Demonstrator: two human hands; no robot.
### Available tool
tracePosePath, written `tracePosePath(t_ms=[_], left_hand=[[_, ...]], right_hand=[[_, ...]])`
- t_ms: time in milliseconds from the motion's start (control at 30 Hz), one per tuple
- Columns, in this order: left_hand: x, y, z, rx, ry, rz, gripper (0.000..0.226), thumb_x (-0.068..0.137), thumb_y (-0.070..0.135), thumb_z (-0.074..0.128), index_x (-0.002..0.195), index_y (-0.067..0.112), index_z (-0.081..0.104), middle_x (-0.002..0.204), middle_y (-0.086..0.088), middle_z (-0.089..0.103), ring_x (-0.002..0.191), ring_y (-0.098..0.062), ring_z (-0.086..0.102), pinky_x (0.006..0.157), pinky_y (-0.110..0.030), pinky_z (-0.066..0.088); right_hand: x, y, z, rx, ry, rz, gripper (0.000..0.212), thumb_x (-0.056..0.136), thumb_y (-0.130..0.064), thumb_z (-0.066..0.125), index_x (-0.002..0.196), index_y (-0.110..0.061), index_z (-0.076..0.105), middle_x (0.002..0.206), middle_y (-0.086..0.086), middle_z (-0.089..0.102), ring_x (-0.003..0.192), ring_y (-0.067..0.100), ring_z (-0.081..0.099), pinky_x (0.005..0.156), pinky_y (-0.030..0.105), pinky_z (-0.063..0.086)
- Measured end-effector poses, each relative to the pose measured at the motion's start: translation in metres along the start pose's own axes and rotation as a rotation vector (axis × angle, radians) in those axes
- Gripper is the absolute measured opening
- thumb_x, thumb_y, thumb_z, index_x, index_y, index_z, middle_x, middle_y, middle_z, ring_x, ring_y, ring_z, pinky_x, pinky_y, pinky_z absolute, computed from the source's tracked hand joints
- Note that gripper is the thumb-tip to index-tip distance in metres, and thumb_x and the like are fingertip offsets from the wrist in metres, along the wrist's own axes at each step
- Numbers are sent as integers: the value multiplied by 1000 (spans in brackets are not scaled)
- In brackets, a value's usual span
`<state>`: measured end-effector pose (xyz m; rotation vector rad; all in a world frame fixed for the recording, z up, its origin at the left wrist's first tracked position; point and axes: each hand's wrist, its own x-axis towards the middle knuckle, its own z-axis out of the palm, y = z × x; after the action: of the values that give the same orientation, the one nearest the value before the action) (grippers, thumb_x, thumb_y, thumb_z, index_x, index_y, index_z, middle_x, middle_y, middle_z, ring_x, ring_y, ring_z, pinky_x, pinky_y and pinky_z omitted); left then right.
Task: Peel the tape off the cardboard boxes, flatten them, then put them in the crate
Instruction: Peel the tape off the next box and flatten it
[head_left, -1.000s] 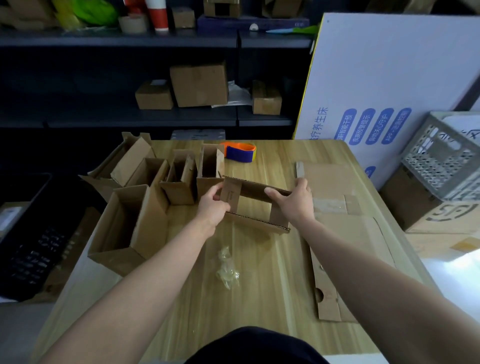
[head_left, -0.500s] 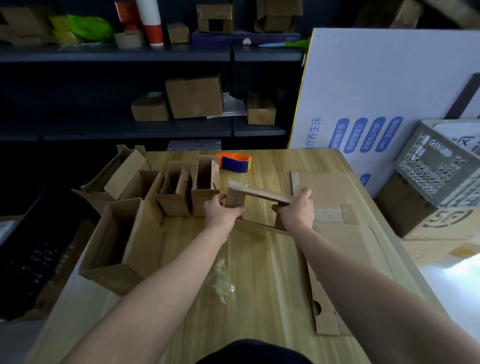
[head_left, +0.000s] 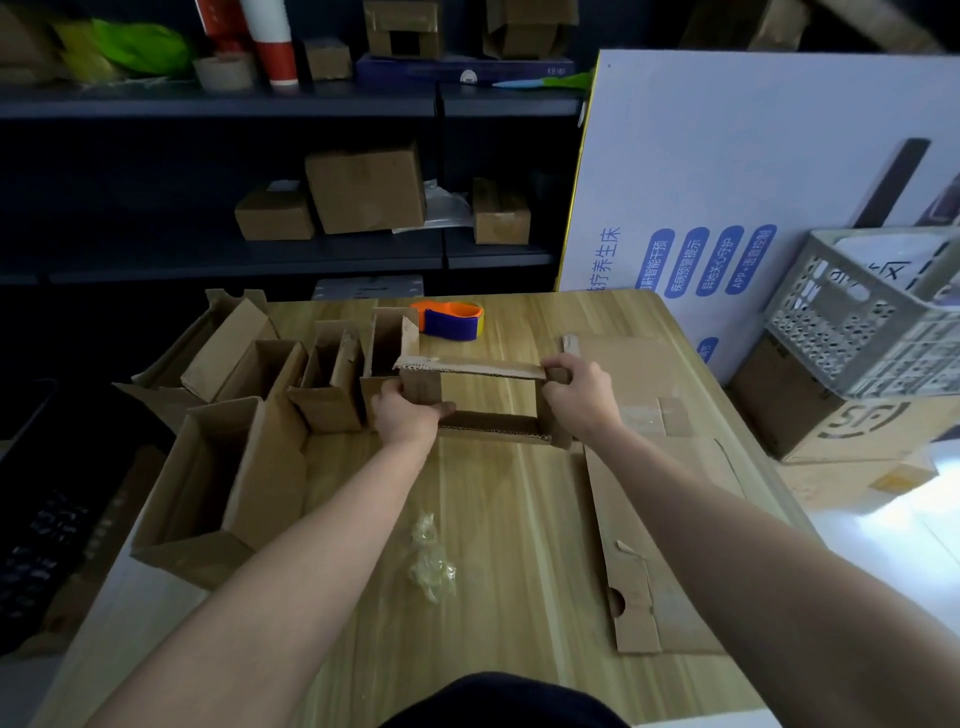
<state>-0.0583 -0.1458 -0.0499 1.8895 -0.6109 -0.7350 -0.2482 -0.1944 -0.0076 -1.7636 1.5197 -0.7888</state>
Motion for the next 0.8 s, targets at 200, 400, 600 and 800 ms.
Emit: tracePosePath(t_ms=[200,400,600,800], left_hand=[[-3,4,5,120,63,79,39,77,14,74,113,13,56,117,-7,56,106,-28,59,80,-33,50],[-5,2,5,214,-33,157,66,74,28,78,128,13,44,126,-8,52,113,-27,55,84,-36,51],[-7,-7,6,211,36,51,61,71,22,79,121,10,48,122,-9,52,109,-31,57,77,-34,47],[-14,-3,2,-53,18,212,4,88,20,60,85,17,60,83,2,61,77,-13,60,65,-24,45]], right_hand=[[-3,5,-1,33,44,17,35,85,-5,46,113,-15,64,90,-1,58,71,13,55,67,29,49],[-3,14,-7,43,106,66,30,85,-4,46,102,-14,69,91,1,63,73,15,56,65,22,45],[-3,10,-7,82,78,44,29,84,-6,49,102,-14,70,92,-2,60,86,16,56,75,24,43],[-3,10,-10,126,51,110,42,85,4,39,108,-14,68,102,0,54,96,16,46,81,27,40]])
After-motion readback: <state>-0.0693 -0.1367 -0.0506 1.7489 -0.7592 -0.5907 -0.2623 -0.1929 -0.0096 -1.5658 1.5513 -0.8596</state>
